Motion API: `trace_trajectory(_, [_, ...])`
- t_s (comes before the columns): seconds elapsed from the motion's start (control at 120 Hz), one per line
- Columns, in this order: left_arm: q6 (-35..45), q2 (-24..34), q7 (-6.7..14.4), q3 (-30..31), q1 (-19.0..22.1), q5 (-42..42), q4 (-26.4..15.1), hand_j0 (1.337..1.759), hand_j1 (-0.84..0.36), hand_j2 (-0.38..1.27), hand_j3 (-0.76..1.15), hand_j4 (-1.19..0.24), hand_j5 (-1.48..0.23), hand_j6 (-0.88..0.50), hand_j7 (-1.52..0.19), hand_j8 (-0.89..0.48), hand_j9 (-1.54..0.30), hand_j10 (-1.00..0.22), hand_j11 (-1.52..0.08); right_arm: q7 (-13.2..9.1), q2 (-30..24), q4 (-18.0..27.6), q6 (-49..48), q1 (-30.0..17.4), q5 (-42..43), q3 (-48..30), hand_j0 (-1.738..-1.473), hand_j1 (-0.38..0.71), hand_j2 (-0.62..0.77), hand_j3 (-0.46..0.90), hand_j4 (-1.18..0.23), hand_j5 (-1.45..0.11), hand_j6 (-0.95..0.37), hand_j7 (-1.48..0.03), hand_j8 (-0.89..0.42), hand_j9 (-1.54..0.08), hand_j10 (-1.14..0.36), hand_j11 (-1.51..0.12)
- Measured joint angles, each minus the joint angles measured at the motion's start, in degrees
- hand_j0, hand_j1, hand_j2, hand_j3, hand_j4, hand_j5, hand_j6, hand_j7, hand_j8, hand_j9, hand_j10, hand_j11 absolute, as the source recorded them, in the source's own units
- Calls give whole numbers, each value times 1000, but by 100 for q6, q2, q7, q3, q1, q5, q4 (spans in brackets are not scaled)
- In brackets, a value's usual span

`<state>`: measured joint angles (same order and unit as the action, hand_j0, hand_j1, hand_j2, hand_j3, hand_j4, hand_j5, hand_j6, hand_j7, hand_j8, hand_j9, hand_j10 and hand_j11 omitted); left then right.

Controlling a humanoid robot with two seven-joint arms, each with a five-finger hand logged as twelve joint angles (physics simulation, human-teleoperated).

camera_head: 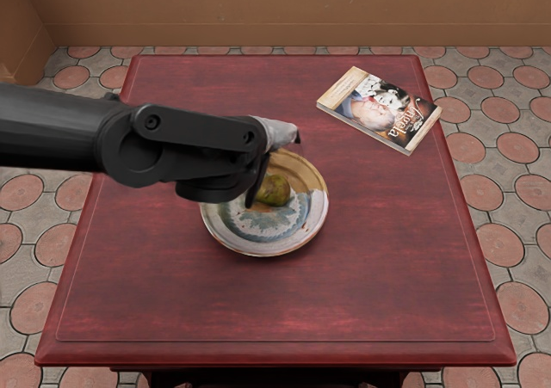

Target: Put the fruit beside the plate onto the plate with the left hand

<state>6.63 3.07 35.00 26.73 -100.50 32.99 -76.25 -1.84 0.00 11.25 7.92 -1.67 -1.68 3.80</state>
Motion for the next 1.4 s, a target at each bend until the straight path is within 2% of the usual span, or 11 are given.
trace_trajectory(0.133, [-297, 544, 0, -195, -14, -225, 105, 1658, 280, 27, 0, -67, -87, -60, -87, -62, -86, -67, -86, 0, 0, 0, 1, 0, 0, 0, -1658, -314, -6, 0, -30, -38, -30, -38, -30, -38, -29, -38])
trace_trajectory(0.417, [-2074, 1966, -11, -1225, 196, -1307, 120, 1658, 332, 7, 0, -18, -22, -16, -22, -17, -22, -17, -22, -1, 0, 0, 0, 0, 1, -1, -1658, -314, -6, 0, -30, -38, -30, -38, -30, -38, -29, -38])
trace_trajectory(0.6, [-3143, 2738, -25, -2135, 944, -1932, 113, 1658, 342, 3, 0, -8, -9, -8, -9, -8, -9, -8, -9, 0, 0, 0, 0, 0, 0, -1, -1658, -314, -6, 0, -30, -38, -30, -38, -30, -38, -29, -38])
trace_trajectory(0.675, [-3532, 3106, -27, -2461, 1100, -2285, 113, 1658, 344, 2, 0, -6, -6, -6, -6, -6, -6, -6, -6, 0, 0, 0, 0, 0, 0, -1, -1658, -314, -6, 0, -30, -38, -30, -38, -30, -38, -29, -38])
trace_trajectory(0.792, [-3954, 3564, -26, -3041, 1699, -2819, 115, 1658, 346, 1, 0, -4, -4, -4, -4, -4, -3, -4, -3, -1, 0, 0, -1, 0, 1, -1, -1658, -314, -6, 0, -30, -38, -30, -38, -30, -38, -29, -38])
trace_trajectory(0.9, [-4090, 3716, -26, -3323, 1992, -3217, 121, 1658, 348, 1, 0, -3, -2, -3, -2, -3, -2, -2, -2, -1, 0, 0, 0, 0, 1, -2, -1658, -314, -6, 0, -30, -38, -30, -38, -30, -38, -29, -38])
trace_trajectory(0.983, [-4132, 4009, -27, -3425, 2518, -3576, 155, 1658, 348, 0, 0, -2, -1, -2, -1, -2, -1, -2, -1, -1, 0, 0, 0, 0, 1, -2, -1658, -314, -6, 0, -30, -38, -30, -38, -30, -38, -29, -38])
trace_trajectory(1.275, [-4164, 4273, -28, -4170, 3343, -3902, 243, 1658, 349, 0, 0, -1, 0, -1, 0, -1, 0, -1, 0, -1, 0, 0, -1, 0, 0, -1, -1658, -314, -6, 0, -30, -38, -30, -38, -30, -38, -29, -38])
trace_trajectory(1.4, [-4165, 4464, -28, -4424, 3510, -4124, 328, 1658, 349, 0, 0, 0, 0, 0, 0, 0, 0, 0, 0, -1, 0, 0, 0, 0, 1, -1, -1658, -314, -6, 0, -30, -38, -30, -38, -30, -38, -29, -38])
